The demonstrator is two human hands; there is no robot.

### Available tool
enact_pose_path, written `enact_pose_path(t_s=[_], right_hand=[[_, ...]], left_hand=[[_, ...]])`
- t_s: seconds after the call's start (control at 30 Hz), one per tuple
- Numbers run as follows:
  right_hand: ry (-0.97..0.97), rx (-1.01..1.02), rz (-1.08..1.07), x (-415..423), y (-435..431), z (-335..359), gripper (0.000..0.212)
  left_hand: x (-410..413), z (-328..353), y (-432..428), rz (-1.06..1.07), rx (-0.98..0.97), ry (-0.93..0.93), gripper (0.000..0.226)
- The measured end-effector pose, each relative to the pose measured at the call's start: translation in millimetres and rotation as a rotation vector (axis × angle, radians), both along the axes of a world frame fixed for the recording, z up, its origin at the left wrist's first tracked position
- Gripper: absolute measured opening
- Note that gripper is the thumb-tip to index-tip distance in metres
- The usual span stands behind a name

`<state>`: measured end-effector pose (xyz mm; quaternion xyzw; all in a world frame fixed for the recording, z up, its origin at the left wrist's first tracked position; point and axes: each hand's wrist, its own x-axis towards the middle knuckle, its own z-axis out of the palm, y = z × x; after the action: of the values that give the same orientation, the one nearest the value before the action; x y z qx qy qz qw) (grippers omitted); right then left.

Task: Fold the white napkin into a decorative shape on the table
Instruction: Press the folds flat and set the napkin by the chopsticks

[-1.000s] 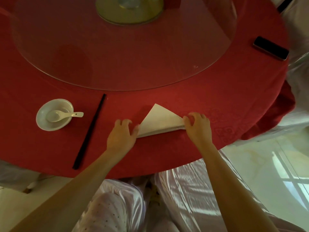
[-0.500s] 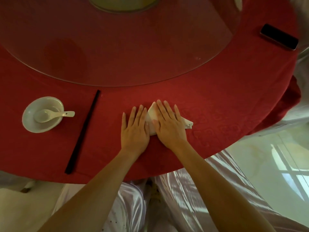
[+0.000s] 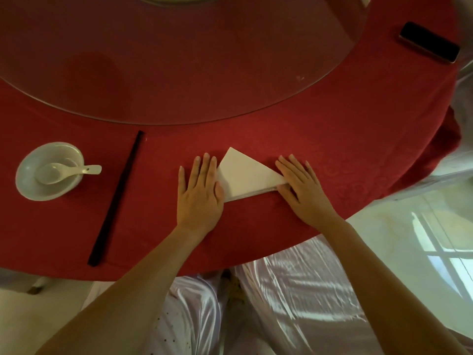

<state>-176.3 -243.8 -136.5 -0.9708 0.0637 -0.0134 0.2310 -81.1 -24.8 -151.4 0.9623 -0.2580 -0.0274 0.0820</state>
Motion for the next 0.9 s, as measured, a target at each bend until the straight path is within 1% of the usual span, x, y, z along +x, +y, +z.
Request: enact_pose_path(t_s=[0.07,0.17,0.23,0.33,0.5,0.67,0.77,0.83,0.9], right_hand=[[-0.082,0.112,-0.027,-10,-8,5,0.047],[-0.181,0.115,-0.102,-13,-5,8,0.034],[-0.200,0.126,-0.130,-8,-2,9,0.024],[-0.198,0.133,-0.108,-1,-4,10,0.017],[-0.194,-0.062,0.014,0,-9,8,0.016],[-0.324,-0.230,0.047,7,-14,12,0.003],[-0.290,-0.255,0.105,16,-16,15,0.005],[-0.239,-0.198,0.140,15,-21,16,0.008],[-0.190,-0.104,0.131,10,-23,13,0.016]], left_hand=[[0,-1,0,0.004,-0.007,-0.009,0.058],[0,-2,0,0.004,-0.019,-0.013,0.059],[0,-1,0,-0.002,-0.028,-0.009,0.059],[1,1,1,-0.003,-0.031,-0.009,0.058],[0,2,1,-0.007,-0.054,-0.002,0.057],[-1,3,0,-0.008,-0.037,-0.021,0.057],[-1,2,0,-0.014,-0.036,-0.024,0.056],[-1,1,0,-0.017,-0.040,-0.025,0.056],[-1,0,1,-0.016,-0.045,-0.024,0.056]])
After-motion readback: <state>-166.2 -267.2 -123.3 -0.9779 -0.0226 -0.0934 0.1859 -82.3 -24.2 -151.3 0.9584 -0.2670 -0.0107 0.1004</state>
